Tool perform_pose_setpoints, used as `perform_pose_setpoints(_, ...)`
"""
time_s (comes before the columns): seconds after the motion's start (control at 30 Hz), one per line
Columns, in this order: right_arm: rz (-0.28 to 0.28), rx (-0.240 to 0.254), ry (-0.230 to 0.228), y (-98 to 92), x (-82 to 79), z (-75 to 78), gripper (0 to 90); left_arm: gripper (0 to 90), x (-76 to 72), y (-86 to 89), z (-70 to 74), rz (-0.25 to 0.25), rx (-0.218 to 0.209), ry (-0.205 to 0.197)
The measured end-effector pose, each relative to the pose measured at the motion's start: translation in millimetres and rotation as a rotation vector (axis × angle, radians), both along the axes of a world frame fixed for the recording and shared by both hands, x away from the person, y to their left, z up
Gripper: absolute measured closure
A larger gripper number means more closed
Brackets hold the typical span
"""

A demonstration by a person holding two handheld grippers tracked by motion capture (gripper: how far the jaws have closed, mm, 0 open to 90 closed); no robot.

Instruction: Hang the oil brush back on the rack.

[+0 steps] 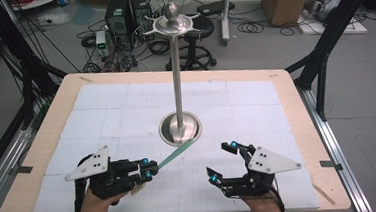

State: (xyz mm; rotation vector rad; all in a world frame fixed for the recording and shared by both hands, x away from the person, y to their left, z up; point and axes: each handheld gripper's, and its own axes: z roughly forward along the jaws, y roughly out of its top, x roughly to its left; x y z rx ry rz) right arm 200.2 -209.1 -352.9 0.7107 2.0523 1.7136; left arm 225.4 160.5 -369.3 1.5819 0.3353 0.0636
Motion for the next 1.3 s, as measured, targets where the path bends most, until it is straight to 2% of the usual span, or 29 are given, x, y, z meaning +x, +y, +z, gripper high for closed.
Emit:
perform_pose_setpoints(0.13, 0.080, 0.002, -0.012, 18.8, -0.3, 6.9, 19.4, 81.8, -1.9, -3.2, -0.4, -0.013, 0.004, -0.004)
perform_pose_setpoints(0.53, 0.178, 0.021, -0.003, 40.6, 3.0, 13.4, 24.3, 81.7, -5.3, -13.6, -2.5, -0.053, 0.014, -0.005)
perform_pose_setpoints(0.67, 0.213, 0.035, 0.000, 45.4, 3.8, 15.1, 30.1, 81.7, -6.3, -16.0, -3.1, -0.063, 0.014, -0.007)
perform_pose_setpoints(1.07, 0.258, 0.077, 0.003, 51.2, 4.7, 16.8, 38.9, 81.7, -6.5, -18.3, -5.2, -0.066, 0.023, -0.003)
perform_pose_setpoints(1.3, 0.267, 0.096, 0.006, 50.9, 5.7, 17.2, 49.2, 81.6, -6.9, -20.0, -6.0, -0.071, 0.026, -0.003)
